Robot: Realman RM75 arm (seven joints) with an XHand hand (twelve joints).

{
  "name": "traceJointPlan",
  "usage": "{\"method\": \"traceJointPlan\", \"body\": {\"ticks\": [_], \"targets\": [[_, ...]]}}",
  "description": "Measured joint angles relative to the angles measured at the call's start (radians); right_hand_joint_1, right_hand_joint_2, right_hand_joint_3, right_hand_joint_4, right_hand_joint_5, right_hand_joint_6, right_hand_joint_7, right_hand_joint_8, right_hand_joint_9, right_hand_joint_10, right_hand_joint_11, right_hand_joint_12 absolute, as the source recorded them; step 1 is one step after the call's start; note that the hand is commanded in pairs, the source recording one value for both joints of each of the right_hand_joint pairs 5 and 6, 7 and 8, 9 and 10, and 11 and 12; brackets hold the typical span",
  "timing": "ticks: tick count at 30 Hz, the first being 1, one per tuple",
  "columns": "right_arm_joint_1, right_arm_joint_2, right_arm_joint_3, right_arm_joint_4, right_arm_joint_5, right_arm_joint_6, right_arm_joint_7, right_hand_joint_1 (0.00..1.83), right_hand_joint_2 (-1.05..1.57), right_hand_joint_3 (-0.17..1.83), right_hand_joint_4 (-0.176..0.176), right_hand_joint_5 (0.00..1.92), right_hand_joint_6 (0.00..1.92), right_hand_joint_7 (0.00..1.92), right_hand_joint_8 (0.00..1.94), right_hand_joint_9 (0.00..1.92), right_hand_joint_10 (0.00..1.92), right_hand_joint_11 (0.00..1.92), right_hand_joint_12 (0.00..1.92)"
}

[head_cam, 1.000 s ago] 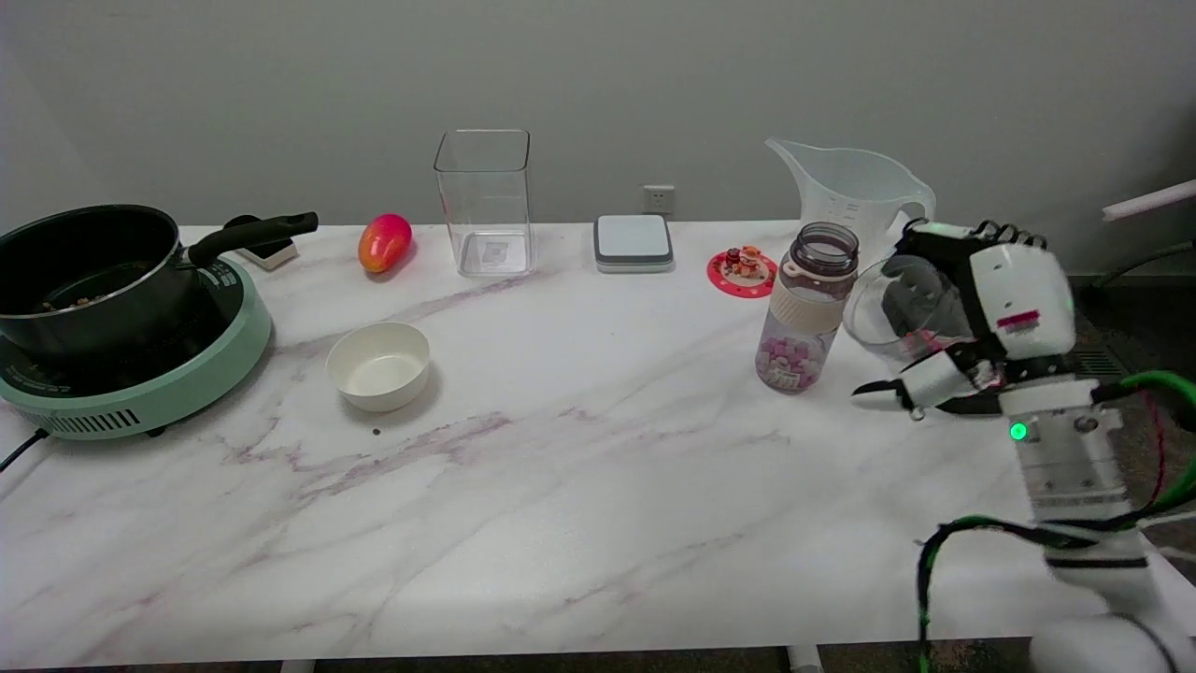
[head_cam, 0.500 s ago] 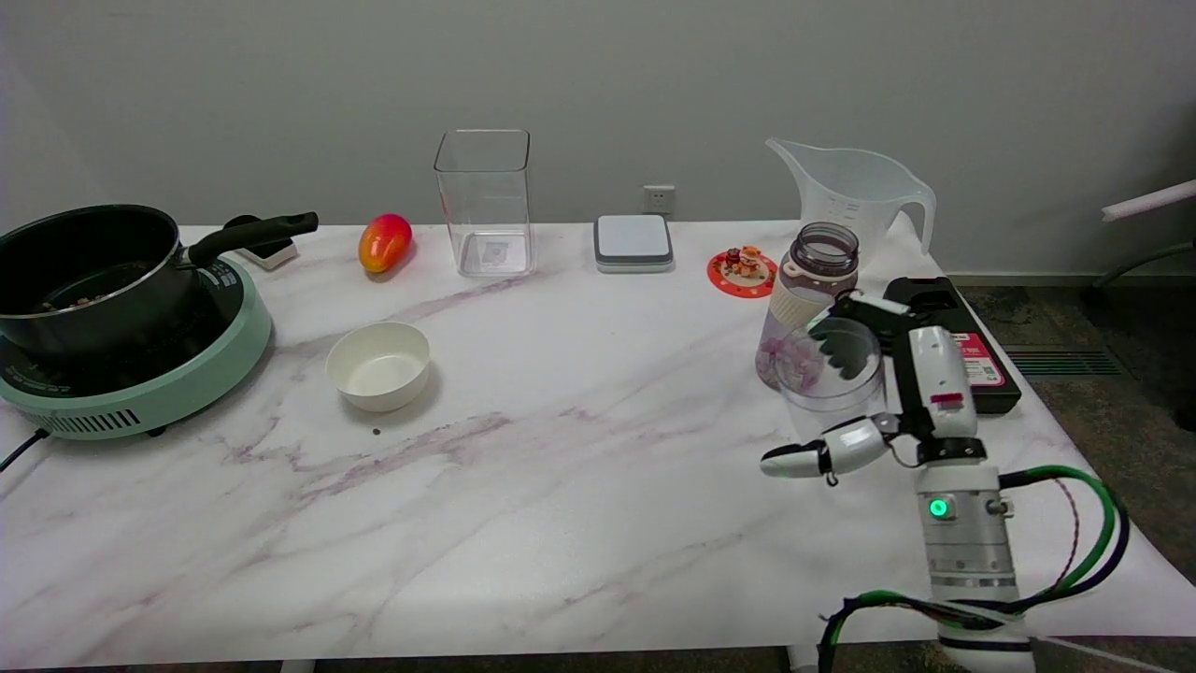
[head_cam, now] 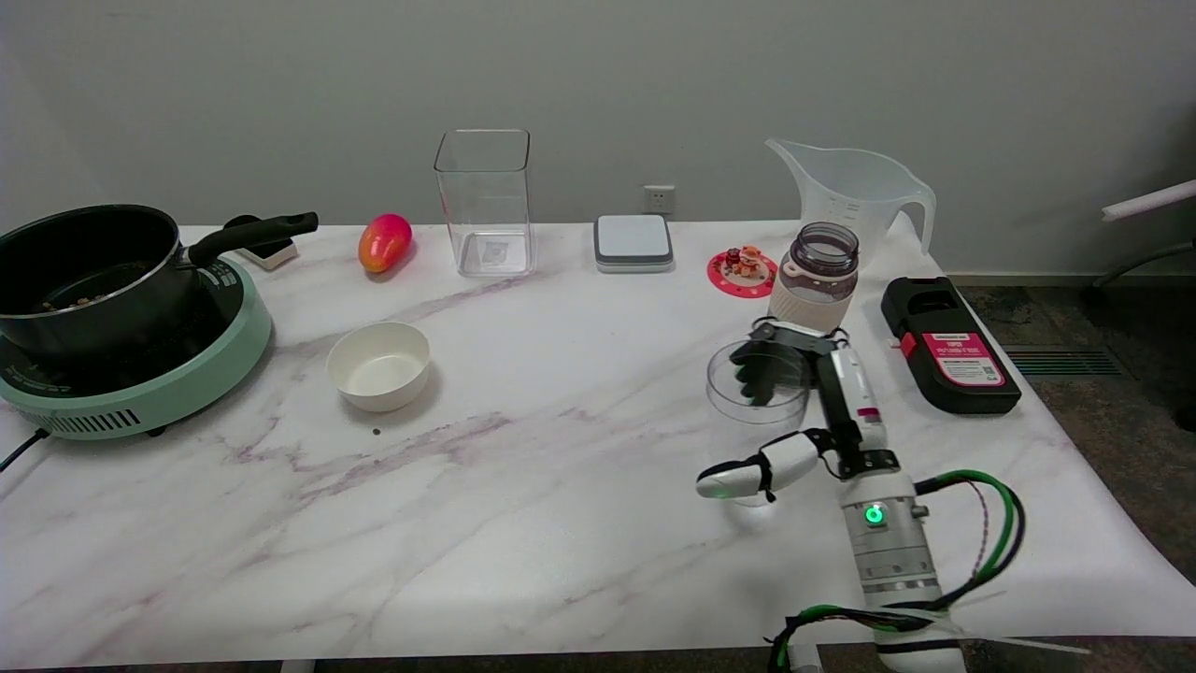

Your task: Place the cup on the table.

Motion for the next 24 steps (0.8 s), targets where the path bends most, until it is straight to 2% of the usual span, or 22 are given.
{"method": "traceJointPlan", "body": {"ticks": [16, 24], "targets": [[0.193, -0.03, -0.058, -0.101, -0.074, -0.164, 0.303, 1.14, 1.57, 0.27, 0.0, 1.92, 1.92, 1.74, 1.74, 1.7, 1.7, 1.56, 1.56], [0.276, -0.075, -0.069, -0.215, -0.135, -0.187, 0.424, 1.13, 1.57, 0.27, 0.0, 1.91, 1.91, 1.74, 1.74, 1.71, 1.71, 1.59, 1.59]]}}
